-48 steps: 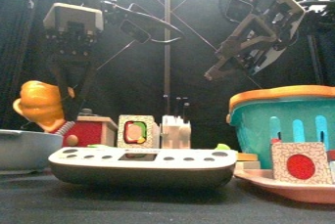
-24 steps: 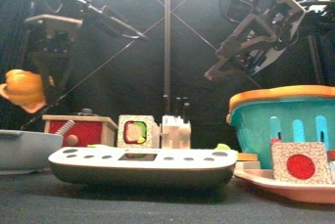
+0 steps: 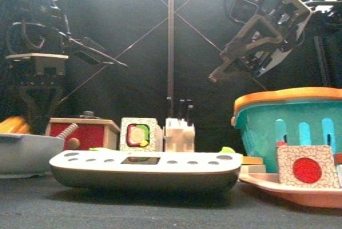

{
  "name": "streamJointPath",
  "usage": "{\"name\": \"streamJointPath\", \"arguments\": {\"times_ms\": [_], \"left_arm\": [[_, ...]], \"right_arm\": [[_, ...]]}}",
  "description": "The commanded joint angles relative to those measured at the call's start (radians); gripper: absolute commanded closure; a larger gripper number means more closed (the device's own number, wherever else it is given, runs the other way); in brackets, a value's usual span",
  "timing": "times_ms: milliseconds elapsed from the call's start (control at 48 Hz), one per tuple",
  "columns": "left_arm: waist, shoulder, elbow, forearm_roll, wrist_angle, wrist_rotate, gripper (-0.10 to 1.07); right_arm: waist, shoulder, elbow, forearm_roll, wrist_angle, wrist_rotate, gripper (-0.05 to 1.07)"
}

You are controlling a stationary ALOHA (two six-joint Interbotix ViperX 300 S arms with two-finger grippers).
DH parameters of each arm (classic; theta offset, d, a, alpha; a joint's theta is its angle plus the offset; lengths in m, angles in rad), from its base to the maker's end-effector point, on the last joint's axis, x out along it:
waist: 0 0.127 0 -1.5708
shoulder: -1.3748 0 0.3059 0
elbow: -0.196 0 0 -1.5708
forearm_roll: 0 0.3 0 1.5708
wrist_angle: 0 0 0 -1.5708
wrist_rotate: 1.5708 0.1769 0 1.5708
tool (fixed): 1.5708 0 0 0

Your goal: Place squash in bowl

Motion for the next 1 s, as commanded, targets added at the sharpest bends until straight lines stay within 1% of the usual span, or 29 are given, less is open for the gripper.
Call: {"name": "streamJointPath", "arguments": {"times_ms": [0, 83, 208, 354, 646, 979], "left_arm": [[0.006, -0.021, -0.005, 0.028, -0.018, -0.009, 0.19], [0.006, -0.029, -0.002, 0.043, -0.02, -0.011, 0.12], [0.006, -0.041, 0.002, 0.048, -0.02, -0.014, 0.07], [0.006, -0.052, -0.002, 0.08, -0.02, -0.032, 0.07], [0.005, -0.087, 0.005, 0.172, -0.026, -0.109, 0.07], [-0.023, -0.094, 0.015, 0.178, -0.052, -0.13, 0.07]], "right_arm": [[-0.002, -0.011, -0.014, 0.002, -0.005, -0.002, 0.12], [-0.002, -0.011, -0.015, 0.002, -0.003, -0.002, 0.12], [-0.002, -0.011, -0.014, 0.002, -0.005, -0.002, 0.12], [-0.002, -0.011, -0.014, 0.002, -0.003, -0.002, 0.12], [-0.002, -0.011, -0.015, 0.002, -0.005, -0.002, 0.12], [-0.005, -0.003, -0.017, 0.0, -0.005, -0.003, 0.12]]}}
